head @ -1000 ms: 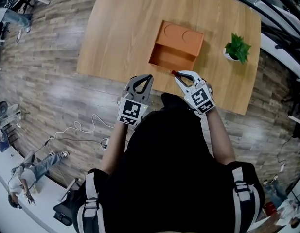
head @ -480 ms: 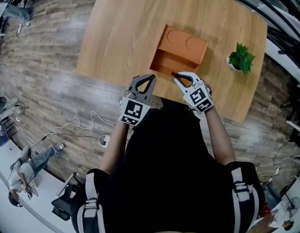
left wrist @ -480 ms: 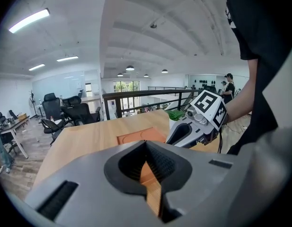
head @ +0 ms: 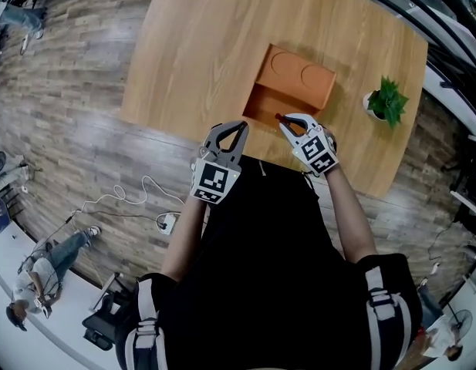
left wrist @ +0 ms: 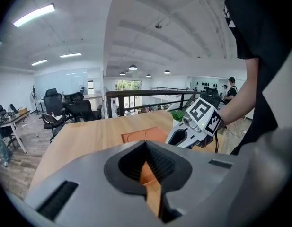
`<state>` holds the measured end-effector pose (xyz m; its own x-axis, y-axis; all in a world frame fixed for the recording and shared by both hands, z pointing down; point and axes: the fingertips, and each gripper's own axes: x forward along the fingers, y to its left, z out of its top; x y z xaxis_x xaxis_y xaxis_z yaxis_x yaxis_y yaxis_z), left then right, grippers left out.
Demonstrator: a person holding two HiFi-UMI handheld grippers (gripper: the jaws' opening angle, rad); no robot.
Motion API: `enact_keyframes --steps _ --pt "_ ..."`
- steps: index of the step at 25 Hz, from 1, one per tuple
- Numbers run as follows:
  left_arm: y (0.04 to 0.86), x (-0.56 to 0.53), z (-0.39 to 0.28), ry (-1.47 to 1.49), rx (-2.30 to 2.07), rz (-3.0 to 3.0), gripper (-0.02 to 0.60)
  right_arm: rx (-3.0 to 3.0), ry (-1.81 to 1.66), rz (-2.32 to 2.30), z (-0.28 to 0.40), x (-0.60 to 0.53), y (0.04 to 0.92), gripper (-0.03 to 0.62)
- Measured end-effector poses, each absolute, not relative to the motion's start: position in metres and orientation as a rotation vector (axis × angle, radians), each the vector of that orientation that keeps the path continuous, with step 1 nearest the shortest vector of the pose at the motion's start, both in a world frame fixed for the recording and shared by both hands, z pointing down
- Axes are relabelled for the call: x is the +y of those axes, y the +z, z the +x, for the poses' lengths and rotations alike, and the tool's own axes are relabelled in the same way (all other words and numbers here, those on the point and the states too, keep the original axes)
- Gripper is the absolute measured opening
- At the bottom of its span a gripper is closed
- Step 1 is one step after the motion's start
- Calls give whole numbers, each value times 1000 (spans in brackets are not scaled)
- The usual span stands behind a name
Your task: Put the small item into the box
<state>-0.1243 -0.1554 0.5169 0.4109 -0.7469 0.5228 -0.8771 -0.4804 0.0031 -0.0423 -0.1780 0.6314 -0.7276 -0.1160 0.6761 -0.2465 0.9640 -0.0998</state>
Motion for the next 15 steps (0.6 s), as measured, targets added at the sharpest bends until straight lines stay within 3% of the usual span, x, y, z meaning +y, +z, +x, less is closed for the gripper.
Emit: enact_keyframes --steps 15 --pt "515 -204 -179 703 -1284 2531 21 -2280 258 414 -65 -193 639 66"
